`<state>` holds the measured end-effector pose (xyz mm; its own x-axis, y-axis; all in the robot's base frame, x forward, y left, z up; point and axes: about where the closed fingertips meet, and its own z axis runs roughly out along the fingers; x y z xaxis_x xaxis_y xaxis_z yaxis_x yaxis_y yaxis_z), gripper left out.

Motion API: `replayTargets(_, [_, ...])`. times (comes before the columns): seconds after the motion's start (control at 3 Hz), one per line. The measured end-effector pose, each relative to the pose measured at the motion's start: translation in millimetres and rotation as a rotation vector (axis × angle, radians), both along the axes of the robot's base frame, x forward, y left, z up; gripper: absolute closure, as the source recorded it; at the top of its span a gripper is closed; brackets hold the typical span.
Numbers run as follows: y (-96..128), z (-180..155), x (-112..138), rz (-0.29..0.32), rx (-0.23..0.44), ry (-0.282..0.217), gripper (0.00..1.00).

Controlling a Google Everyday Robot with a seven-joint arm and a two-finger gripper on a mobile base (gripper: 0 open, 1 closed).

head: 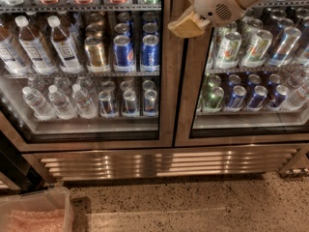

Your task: Open left fridge door

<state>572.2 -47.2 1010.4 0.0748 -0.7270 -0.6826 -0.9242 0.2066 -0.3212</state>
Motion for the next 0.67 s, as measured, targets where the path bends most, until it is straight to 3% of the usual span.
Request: replayTargets(0.67, [-6.0,3.8,7.2,0.000,0.000,0.000,1.00])
